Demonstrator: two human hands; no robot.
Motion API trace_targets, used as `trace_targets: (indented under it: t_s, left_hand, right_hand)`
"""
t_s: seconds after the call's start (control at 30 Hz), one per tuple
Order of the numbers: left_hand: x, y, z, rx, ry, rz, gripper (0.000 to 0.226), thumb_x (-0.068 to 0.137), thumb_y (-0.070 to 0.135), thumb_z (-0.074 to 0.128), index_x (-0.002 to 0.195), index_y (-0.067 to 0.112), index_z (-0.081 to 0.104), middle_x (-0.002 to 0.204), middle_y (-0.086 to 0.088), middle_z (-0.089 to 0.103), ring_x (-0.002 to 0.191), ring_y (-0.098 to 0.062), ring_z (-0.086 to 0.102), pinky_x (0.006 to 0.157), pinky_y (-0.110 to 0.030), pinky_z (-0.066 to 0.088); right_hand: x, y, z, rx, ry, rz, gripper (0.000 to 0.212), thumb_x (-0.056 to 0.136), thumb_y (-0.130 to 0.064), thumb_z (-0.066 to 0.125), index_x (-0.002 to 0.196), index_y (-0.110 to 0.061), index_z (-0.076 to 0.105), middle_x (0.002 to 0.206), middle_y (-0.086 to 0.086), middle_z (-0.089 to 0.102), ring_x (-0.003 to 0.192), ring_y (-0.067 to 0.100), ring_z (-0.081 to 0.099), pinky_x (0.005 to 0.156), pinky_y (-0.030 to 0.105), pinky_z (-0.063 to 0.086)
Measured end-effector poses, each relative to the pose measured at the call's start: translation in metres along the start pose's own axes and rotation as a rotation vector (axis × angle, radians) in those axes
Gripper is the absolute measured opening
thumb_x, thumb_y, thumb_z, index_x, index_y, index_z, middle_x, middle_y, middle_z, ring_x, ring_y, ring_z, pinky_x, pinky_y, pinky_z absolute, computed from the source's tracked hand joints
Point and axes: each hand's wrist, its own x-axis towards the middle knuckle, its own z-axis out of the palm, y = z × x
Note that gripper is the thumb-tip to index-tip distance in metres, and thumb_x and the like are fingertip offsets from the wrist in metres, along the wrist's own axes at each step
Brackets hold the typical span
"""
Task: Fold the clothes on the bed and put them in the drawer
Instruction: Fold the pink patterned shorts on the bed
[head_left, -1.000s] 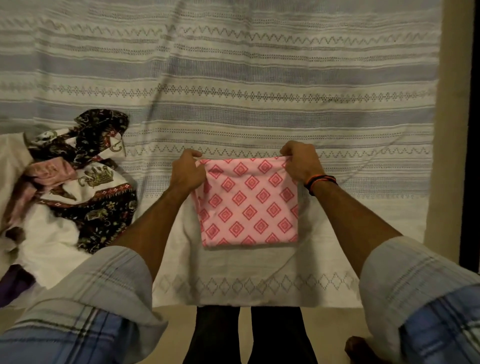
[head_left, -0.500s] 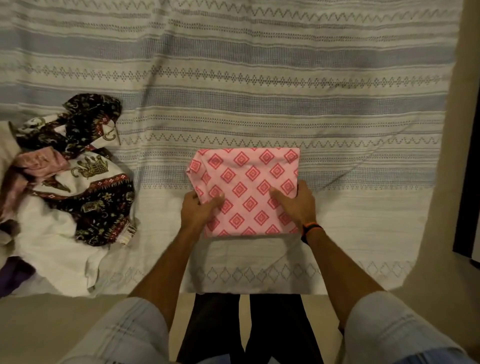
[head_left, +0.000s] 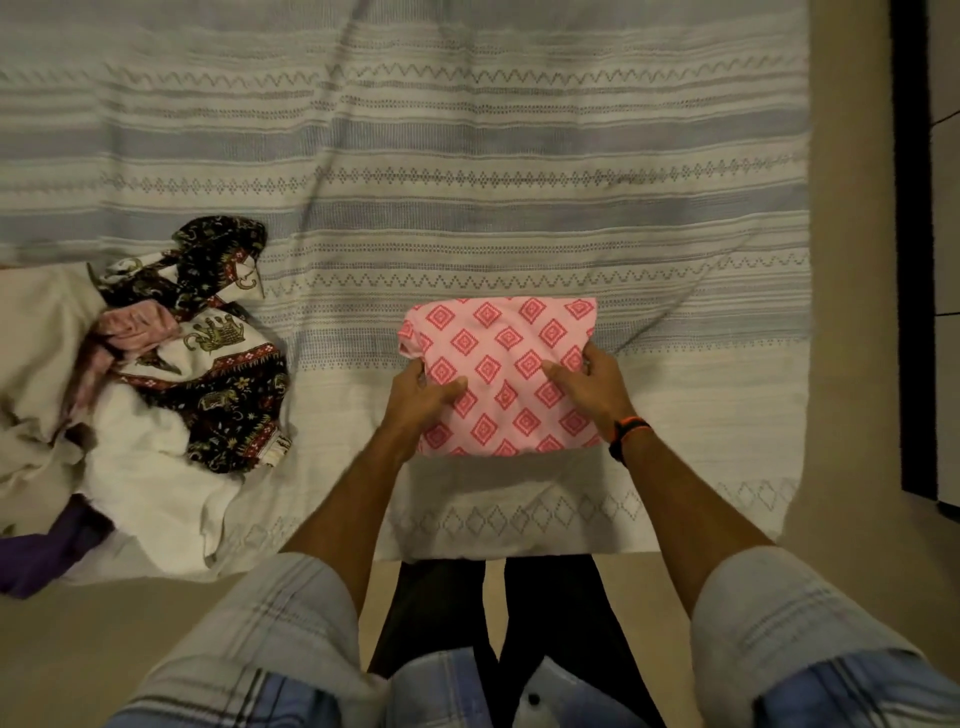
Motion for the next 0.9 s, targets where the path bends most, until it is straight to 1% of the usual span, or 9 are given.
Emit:
trace_targets:
  t_s: [0.13, 0.2, 0.3, 0.47, 0.53, 0.63, 0.7, 0.8, 0.9]
  left_hand:
    - [-0.042, 0.005, 0.020, 0.023, -0.026, 0.033, 0.042, 0.083, 0.012, 0.074, 0.123, 0.014, 0.060, 0.119, -0.004, 0.068, 0.106, -0.023, 0.065, 0.090, -0.040, 0.053]
    - [-0.059, 0.006, 0.034, 0.045, -0.042, 0.051, 0.046, 0.083, 0.013, 0.074, 0.127, 0.013, 0.058, 0.123, -0.004, 0.066, 0.109, -0.024, 0.063, 0.094, -0.043, 0.052]
    - [-0.083, 0.004, 0.063, 0.075, -0.060, 0.075, 0.046, 0.083, 0.013, 0.073, 0.126, 0.014, 0.057, 0.124, -0.004, 0.065, 0.112, -0.025, 0.060, 0.098, -0.047, 0.050]
    - [-0.103, -0.009, 0.120, 0.110, -0.072, 0.100, 0.046, 0.084, 0.016, 0.073, 0.127, 0.015, 0.057, 0.124, -0.005, 0.066, 0.112, -0.027, 0.061, 0.098, -0.051, 0.050]
    - [-0.107, -0.016, 0.143, 0.107, -0.078, 0.103, 0.045, 0.084, 0.016, 0.072, 0.126, 0.016, 0.058, 0.122, -0.004, 0.067, 0.110, -0.026, 0.063, 0.096, -0.050, 0.051]
    - [-0.114, -0.029, 0.183, 0.100, -0.073, 0.087, 0.039, 0.085, 0.014, 0.071, 0.122, 0.015, 0.059, 0.118, -0.003, 0.068, 0.108, -0.026, 0.064, 0.088, -0.044, 0.054]
    - [-0.115, -0.036, 0.206, 0.099, -0.081, 0.075, 0.039, 0.085, 0.012, 0.071, 0.122, 0.015, 0.059, 0.118, -0.003, 0.068, 0.108, -0.025, 0.064, 0.087, -0.044, 0.054]
    - [-0.114, -0.048, 0.244, 0.084, -0.079, 0.058, 0.039, 0.085, 0.008, 0.070, 0.121, 0.014, 0.059, 0.117, -0.002, 0.068, 0.104, -0.022, 0.063, 0.081, -0.038, 0.051]
    - [-0.109, -0.057, 0.268, 0.078, -0.063, 0.063, 0.044, 0.082, 0.008, 0.073, 0.124, 0.013, 0.060, 0.118, -0.003, 0.069, 0.106, -0.023, 0.064, 0.082, -0.036, 0.052]
  right_hand:
    - [-0.038, 0.003, -0.031, 0.022, 0.025, -0.016, 0.032, 0.085, -0.022, 0.076, 0.115, -0.021, 0.065, 0.111, 0.002, 0.072, 0.098, 0.022, 0.070, 0.090, 0.048, 0.057]
    - [-0.053, 0.007, -0.047, 0.034, 0.039, -0.024, 0.031, 0.085, -0.022, 0.076, 0.114, -0.021, 0.065, 0.111, 0.003, 0.071, 0.098, 0.022, 0.070, 0.090, 0.048, 0.057]
    - [-0.072, 0.018, -0.079, 0.043, 0.062, -0.023, 0.030, 0.085, -0.022, 0.076, 0.113, -0.020, 0.065, 0.109, 0.002, 0.072, 0.096, 0.022, 0.070, 0.090, 0.047, 0.057]
    - [-0.082, 0.049, -0.135, 0.045, 0.066, -0.037, 0.026, 0.086, -0.021, 0.075, 0.110, -0.020, 0.065, 0.105, 0.001, 0.073, 0.093, 0.021, 0.071, 0.087, 0.046, 0.058]
    - [-0.081, 0.062, -0.157, 0.039, 0.058, -0.044, 0.025, 0.087, -0.019, 0.074, 0.110, -0.019, 0.064, 0.107, 0.003, 0.072, 0.096, 0.023, 0.071, 0.087, 0.045, 0.058]
    - [-0.076, 0.083, -0.194, 0.010, 0.049, -0.034, 0.026, 0.087, -0.019, 0.074, 0.111, -0.020, 0.063, 0.112, 0.004, 0.071, 0.098, 0.025, 0.070, 0.091, 0.048, 0.056]
    - [-0.072, 0.095, -0.215, 0.003, 0.053, -0.028, 0.025, 0.087, -0.019, 0.074, 0.109, -0.021, 0.063, 0.111, 0.003, 0.070, 0.097, 0.024, 0.069, 0.091, 0.048, 0.056]
    - [-0.065, 0.117, -0.247, -0.008, 0.046, -0.004, 0.026, 0.087, -0.017, 0.073, 0.110, -0.021, 0.063, 0.109, 0.002, 0.070, 0.098, 0.024, 0.069, 0.092, 0.048, 0.056]
    - [-0.057, 0.131, -0.266, -0.008, 0.040, 0.004, 0.024, 0.087, -0.016, 0.073, 0.108, -0.023, 0.063, 0.110, 0.002, 0.070, 0.097, 0.024, 0.069, 0.091, 0.046, 0.056]
